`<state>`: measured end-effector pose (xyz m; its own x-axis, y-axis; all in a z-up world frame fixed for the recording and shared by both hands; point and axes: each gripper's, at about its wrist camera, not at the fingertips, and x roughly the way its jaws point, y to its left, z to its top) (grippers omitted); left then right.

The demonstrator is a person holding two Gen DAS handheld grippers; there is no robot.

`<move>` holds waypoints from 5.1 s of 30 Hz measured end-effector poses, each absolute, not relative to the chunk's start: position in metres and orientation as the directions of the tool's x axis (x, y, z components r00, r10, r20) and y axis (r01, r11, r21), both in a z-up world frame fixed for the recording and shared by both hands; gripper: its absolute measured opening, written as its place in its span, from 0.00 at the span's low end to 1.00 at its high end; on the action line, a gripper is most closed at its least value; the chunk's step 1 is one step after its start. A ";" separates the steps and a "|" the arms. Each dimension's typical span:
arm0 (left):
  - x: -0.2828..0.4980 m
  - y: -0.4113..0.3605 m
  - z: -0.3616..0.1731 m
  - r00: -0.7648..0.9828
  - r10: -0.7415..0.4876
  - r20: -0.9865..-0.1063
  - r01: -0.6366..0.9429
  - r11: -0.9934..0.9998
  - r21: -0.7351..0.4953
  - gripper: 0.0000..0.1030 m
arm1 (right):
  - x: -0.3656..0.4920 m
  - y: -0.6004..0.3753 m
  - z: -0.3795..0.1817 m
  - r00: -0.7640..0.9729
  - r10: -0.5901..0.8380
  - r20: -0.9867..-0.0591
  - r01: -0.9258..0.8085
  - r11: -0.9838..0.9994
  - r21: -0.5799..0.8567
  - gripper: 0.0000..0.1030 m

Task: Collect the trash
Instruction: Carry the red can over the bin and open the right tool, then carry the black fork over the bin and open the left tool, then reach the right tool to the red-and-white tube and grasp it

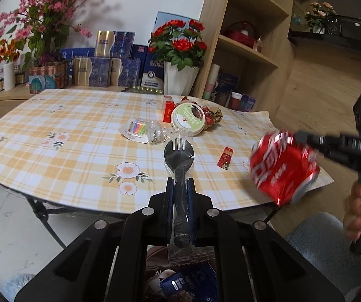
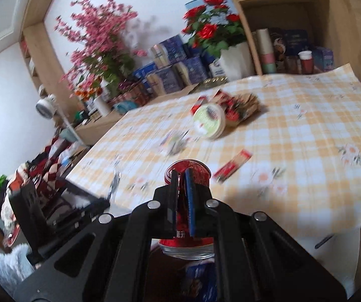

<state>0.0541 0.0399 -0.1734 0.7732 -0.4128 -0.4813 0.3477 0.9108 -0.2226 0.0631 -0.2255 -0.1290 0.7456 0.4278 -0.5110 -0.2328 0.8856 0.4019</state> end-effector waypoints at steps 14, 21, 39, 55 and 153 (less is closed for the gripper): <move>0.022 0.073 -0.155 0.809 -0.391 -0.440 0.283 0.914 -0.291 0.10 | 0.045 -0.151 -0.224 0.520 0.492 -0.698 -0.302 0.871 0.388 0.10; 0.024 0.079 -0.163 0.799 -0.381 -0.464 0.261 0.916 -0.304 0.10 | 0.059 -0.143 -0.281 0.435 0.399 -0.807 -0.243 0.915 0.321 0.10; 0.045 0.055 -0.186 0.736 -0.396 -0.548 0.291 0.917 -0.272 0.10 | 0.061 -0.166 -0.314 0.391 0.304 -0.869 -0.123 0.953 0.278 0.45; 0.043 0.032 -0.192 0.704 -0.393 -0.591 0.341 0.918 -0.204 0.10 | 0.048 -0.194 -0.256 0.603 0.169 -0.780 -0.041 0.983 0.181 0.94; 0.120 0.048 -0.213 0.783 -0.181 -0.595 0.036 0.968 -0.247 0.94 | 0.213 -0.186 -0.227 0.684 0.096 -0.723 -0.023 0.994 0.109 0.25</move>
<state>0.1198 0.0480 -0.2130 0.7833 -0.1808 -0.5947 0.0357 0.9683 -0.2473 0.2130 -0.1862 -0.2271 0.6838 0.0956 -0.7234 -0.0230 0.9937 0.1095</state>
